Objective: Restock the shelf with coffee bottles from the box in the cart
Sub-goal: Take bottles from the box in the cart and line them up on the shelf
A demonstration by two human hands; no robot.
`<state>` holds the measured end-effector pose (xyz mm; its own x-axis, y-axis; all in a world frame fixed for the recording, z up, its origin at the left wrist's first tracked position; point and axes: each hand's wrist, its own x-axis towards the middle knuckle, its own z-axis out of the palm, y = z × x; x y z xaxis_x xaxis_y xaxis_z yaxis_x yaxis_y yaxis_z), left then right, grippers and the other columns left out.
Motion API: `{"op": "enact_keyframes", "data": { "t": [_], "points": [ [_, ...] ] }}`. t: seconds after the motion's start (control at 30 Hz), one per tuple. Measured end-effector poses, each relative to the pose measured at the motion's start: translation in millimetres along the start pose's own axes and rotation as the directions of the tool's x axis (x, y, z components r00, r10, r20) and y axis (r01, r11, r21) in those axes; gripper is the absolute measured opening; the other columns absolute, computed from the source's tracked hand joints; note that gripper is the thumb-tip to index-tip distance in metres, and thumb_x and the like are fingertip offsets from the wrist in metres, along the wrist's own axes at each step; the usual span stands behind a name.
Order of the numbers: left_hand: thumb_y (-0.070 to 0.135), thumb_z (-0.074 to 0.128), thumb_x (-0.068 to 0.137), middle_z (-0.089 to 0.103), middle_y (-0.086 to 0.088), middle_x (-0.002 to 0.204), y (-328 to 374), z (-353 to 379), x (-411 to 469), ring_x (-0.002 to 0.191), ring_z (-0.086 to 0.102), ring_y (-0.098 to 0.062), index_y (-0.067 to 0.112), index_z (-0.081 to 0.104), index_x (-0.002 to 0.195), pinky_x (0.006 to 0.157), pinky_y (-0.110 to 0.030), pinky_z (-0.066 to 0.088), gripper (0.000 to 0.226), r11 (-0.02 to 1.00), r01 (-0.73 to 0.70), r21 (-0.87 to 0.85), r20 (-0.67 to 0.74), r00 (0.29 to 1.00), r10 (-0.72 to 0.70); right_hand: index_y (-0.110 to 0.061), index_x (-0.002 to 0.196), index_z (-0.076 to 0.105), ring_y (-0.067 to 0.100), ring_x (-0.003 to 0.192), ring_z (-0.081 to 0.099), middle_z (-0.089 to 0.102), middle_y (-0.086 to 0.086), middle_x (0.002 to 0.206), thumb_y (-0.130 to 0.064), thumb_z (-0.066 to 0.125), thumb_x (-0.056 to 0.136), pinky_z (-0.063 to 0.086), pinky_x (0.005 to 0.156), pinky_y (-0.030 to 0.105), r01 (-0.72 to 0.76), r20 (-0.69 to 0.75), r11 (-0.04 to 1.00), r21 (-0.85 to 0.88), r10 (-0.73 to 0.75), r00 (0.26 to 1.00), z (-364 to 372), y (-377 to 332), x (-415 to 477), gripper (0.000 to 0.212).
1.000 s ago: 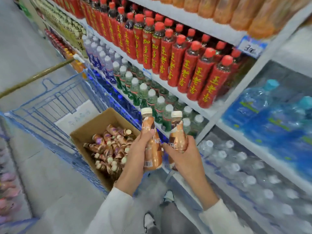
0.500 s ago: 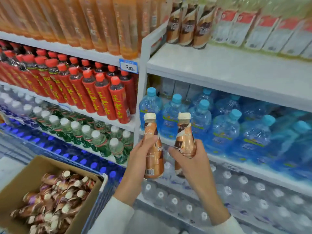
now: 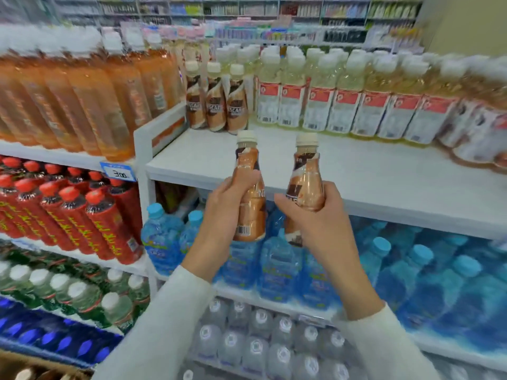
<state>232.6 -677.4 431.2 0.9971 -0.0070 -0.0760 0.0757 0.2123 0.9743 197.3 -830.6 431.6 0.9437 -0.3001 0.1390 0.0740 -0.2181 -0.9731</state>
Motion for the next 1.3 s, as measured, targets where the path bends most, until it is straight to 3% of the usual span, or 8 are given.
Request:
{"op": "enact_keyframes", "data": {
  "t": [0.13,0.2,0.3,0.47,0.73,0.97,1.1,1.3],
  "points": [
    [0.049,0.077,0.08,0.072,-0.015,0.094,23,17,38,0.082,0.069,-0.03,0.023,0.069,0.093,0.087,-0.055,0.057,0.03,0.994,-0.097,0.043,0.067,0.993,0.094,-0.02,0.102,0.057,-0.003,0.06,0.056,0.064,-0.003,0.087,-0.04,0.084,0.078,0.045,0.05,0.014,0.083,-0.071,0.997,0.005,-0.082,0.994,-7,-20,41,0.041],
    [0.05,0.076,0.082,0.076,-0.004,0.096,32,25,54,0.085,0.072,-0.021,0.028,0.07,0.098,0.085,-0.046,0.06,0.028,0.982,-0.167,0.09,0.075,0.984,0.16,-0.018,0.105,0.056,0.0,0.063,0.057,0.064,-0.001,0.09,-0.032,0.084,0.079,0.044,0.048,0.01,0.109,-0.08,0.994,0.032,-0.106,0.991,-7,-25,60,0.04],
    [0.051,0.071,0.087,0.073,0.013,0.104,37,34,78,0.094,0.07,-0.003,0.033,0.065,0.115,0.085,-0.028,0.057,0.034,0.947,-0.271,0.174,0.104,0.961,0.256,-0.022,0.111,0.055,0.001,0.073,0.063,0.067,-0.004,0.095,-0.026,0.085,0.078,0.049,0.057,0.013,0.13,-0.083,0.99,0.062,-0.124,0.989,-4,-25,84,0.045],
    [0.065,0.074,0.074,0.068,0.013,0.122,27,35,104,0.113,0.065,-0.008,0.035,0.055,0.132,0.101,-0.043,0.053,0.068,0.917,-0.315,0.243,0.128,0.948,0.291,-0.032,0.114,0.053,0.005,0.088,0.067,0.069,-0.008,0.102,-0.025,0.087,0.076,0.055,0.081,0.027,0.142,-0.082,0.988,0.062,-0.137,0.987,4,-7,109,0.051],
    [0.056,0.076,0.082,0.069,0.027,0.101,17,29,115,0.095,0.064,0.008,0.045,0.056,0.112,0.09,-0.025,0.054,0.037,0.865,-0.394,0.312,0.19,0.918,0.349,-0.028,0.12,0.05,0.006,0.091,0.068,0.069,-0.007,0.104,-0.028,0.087,0.077,0.055,0.071,0.02,0.113,-0.06,0.993,0.029,-0.111,0.992,5,0,114,0.056],
    [0.013,0.091,0.069,0.072,0.001,0.117,19,-8,133,0.1,0.071,-0.007,0.021,0.059,0.129,0.094,-0.029,0.056,0.068,0.848,-0.344,0.403,0.385,0.904,0.184,-0.026,0.129,0.044,0.007,0.103,0.059,0.052,-0.008,0.122,-0.05,0.092,0.06,0.05,0.086,0.025,0.059,-0.231,0.961,-0.271,-0.125,0.965,5,11,97,0.088],
    [0.034,0.099,0.055,0.071,0.015,0.107,18,-1,126,0.093,0.068,0.0,0.028,0.06,0.118,0.082,-0.017,0.054,0.074,0.768,-0.366,0.525,0.258,0.929,0.267,-0.024,0.123,0.049,0.012,0.102,0.063,0.061,-0.006,0.116,-0.043,0.09,0.067,0.054,0.091,0.034,0.028,-0.241,0.947,-0.32,-0.111,0.964,6,15,101,0.072],
    [0.041,0.097,0.056,0.063,0.016,0.106,13,12,117,0.089,0.061,0.005,0.028,0.052,0.115,0.065,-0.006,0.044,0.075,0.748,-0.376,0.548,0.181,0.926,0.332,-0.025,0.127,0.059,-0.002,0.106,0.063,0.068,-0.016,0.116,-0.022,0.087,0.077,0.052,0.098,0.029,0.09,0.015,0.969,-0.229,-0.089,0.996,-2,13,109,0.058]
  ]
}}
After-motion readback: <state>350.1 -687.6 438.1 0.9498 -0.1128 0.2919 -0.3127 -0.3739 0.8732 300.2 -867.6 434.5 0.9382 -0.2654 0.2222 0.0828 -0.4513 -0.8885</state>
